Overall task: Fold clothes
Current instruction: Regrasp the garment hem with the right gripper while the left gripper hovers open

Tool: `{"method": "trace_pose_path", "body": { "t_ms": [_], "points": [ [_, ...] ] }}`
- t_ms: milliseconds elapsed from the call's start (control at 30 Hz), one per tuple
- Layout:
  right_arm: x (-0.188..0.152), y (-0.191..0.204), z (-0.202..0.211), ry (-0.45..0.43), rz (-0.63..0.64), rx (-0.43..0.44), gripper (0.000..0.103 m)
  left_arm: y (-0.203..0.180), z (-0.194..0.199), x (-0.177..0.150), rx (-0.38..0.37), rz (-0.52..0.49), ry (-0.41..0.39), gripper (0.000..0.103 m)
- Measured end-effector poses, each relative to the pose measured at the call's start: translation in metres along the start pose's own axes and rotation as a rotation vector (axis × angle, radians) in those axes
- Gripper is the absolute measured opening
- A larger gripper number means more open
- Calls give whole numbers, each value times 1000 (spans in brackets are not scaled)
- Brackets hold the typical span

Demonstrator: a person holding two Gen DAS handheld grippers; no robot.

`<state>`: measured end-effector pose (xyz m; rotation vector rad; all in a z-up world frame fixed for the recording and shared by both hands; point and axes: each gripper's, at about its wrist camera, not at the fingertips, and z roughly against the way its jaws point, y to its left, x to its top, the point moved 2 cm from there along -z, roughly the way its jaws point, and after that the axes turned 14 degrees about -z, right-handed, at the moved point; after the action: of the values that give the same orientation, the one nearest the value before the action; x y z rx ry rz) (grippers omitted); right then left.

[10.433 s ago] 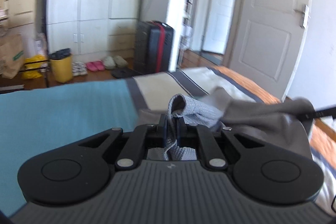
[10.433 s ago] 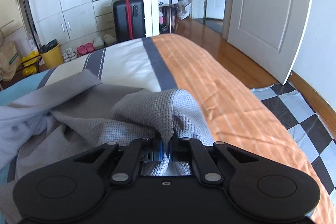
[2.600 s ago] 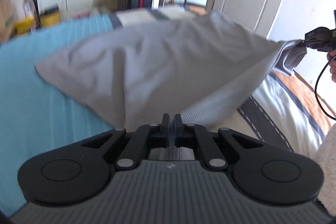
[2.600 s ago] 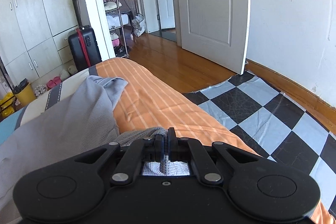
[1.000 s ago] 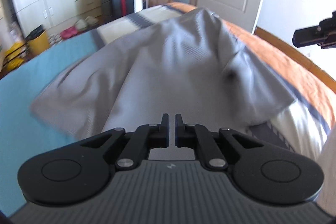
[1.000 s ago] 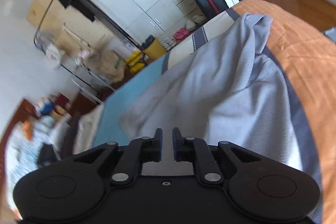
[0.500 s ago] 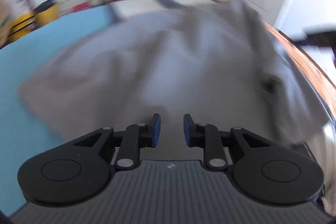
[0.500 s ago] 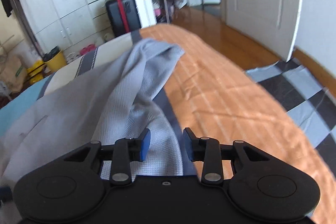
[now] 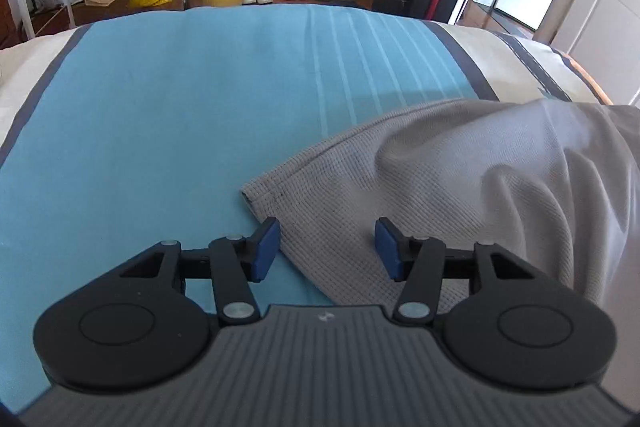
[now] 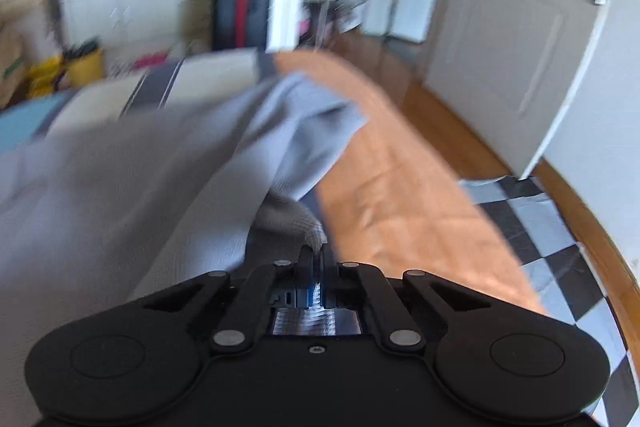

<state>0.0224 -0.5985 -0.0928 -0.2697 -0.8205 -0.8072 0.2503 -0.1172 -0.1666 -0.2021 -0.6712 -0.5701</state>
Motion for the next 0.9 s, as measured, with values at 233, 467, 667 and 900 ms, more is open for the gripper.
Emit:
{"method": "trace_pose_path", "body": {
  "t_ms": [233, 467, 667, 900],
  "points": [
    [7, -65, 53, -130, -113, -328, 2, -23, -5, 9, 18, -121, 12, 52],
    [-10, -130, 13, 29, -353, -317, 2, -29, -14, 10, -37, -129, 31, 65],
    [-14, -118, -13, 60, -371, -276, 3, -24, -17, 6, -191, 0, -21, 83],
    [2, -102, 14, -40, -341, -156, 3, -59, -22, -1, -141, -183, -34, 86]
  ]
}}
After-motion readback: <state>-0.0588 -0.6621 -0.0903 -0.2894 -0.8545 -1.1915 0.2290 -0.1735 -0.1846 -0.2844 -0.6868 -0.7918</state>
